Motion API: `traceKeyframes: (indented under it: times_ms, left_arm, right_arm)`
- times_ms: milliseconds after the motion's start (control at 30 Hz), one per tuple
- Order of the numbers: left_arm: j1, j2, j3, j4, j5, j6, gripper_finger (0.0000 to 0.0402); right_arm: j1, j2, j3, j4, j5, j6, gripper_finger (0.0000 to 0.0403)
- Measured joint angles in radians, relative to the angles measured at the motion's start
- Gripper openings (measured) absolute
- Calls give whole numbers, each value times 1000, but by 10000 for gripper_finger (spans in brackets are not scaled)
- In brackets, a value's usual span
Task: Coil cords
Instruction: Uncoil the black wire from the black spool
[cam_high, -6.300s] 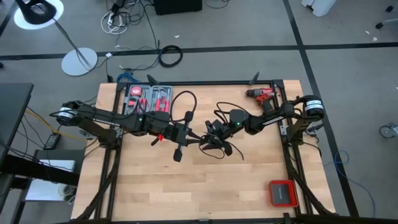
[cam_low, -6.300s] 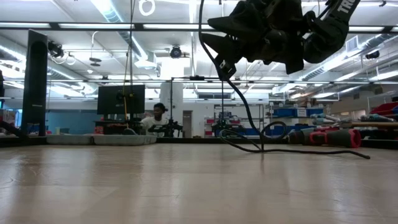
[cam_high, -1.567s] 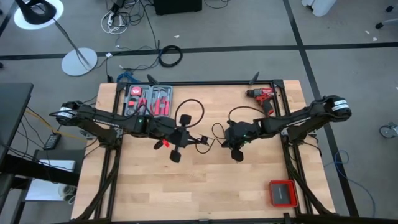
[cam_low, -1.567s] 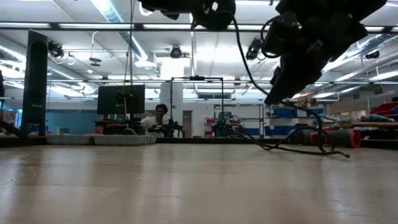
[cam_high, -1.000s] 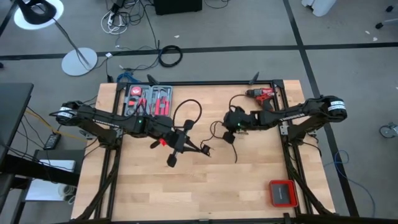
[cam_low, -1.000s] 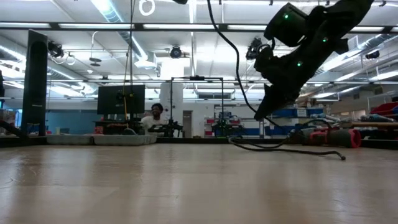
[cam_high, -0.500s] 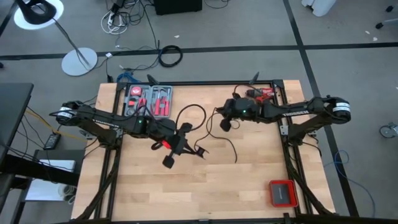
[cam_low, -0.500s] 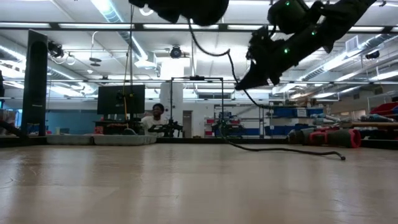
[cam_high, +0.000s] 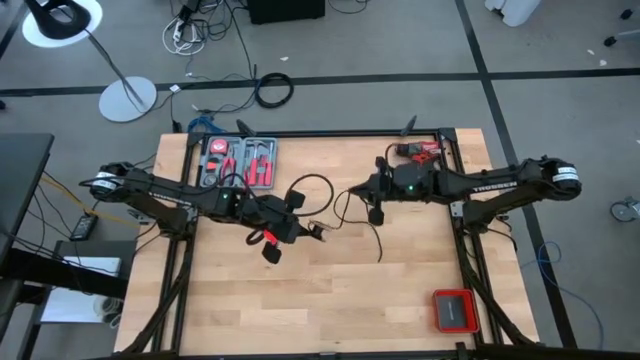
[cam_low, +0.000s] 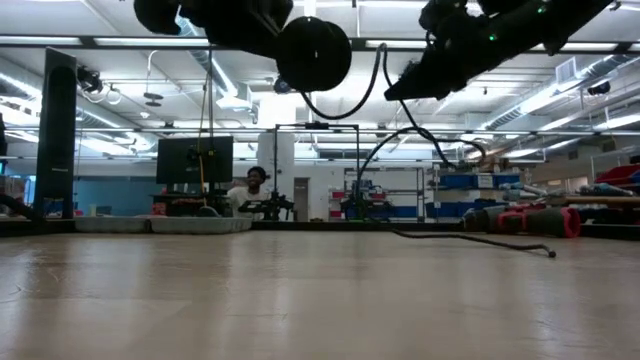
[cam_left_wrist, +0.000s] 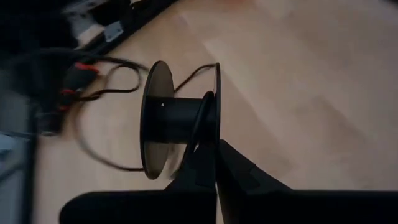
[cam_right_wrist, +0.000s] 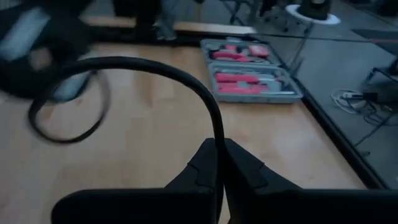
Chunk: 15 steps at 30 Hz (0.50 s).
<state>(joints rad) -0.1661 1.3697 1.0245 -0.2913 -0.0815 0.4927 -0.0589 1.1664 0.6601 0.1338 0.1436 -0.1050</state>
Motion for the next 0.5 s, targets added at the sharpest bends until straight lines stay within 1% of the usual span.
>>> traceKeyframes:
  times_ms: [167, 333, 400, 500]
  left_arm:
    - [-38, 0, 0, 4, -148, 127, 0]
    - [-67, 0, 0, 22, -308, 223, 0]
    - [-75, 0, 0, 40, -342, 243, 0]
    - [-78, 0, 0, 68, -356, 267, 0]
  right_arm:
    - [70, -1, 0, -44, 76, 9, 11]
    - [116, 9, 0, -46, 141, 25, 11]
    - [122, 15, 0, -42, 166, 26, 11]
    - [125, 27, 0, -45, 181, 26, 11]
